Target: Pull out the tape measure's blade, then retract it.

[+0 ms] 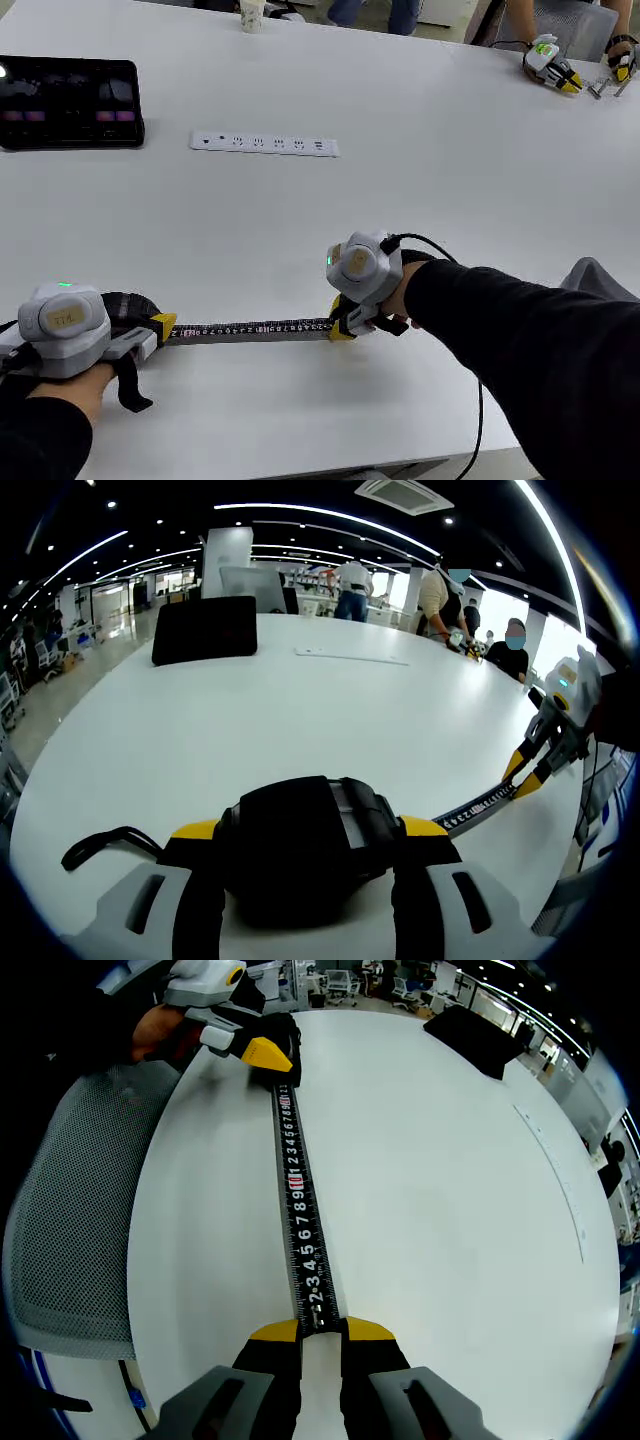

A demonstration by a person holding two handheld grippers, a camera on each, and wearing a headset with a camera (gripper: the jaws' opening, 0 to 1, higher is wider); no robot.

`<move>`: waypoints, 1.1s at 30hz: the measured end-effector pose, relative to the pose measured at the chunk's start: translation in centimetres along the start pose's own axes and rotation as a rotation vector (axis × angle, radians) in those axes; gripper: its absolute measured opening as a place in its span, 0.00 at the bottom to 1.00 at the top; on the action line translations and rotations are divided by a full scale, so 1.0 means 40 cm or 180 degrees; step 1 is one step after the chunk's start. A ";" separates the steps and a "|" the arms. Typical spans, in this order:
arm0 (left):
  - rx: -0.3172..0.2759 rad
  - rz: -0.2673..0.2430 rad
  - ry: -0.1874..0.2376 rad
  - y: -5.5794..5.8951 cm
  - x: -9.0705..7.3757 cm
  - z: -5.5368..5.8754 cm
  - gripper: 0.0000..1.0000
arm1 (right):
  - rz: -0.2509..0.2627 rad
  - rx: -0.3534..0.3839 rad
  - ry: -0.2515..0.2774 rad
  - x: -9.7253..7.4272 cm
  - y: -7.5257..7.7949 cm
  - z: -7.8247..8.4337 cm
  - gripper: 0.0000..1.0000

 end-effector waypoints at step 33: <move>0.0016 0.0038 -0.0140 0.000 0.000 0.005 0.63 | 0.0027 0.0065 -0.0027 0.005 -0.002 -0.020 0.11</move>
Point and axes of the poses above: the centre of the closed fingertips' face, and the gripper's own axes: x roughly forward along the fingers, y roughly to its right, z roughly out of its underside, the point moved 2 cm from there along -x, roughly backward along the fingers, and after that the axes turned 6 degrees about x, right-handed, at the moved point
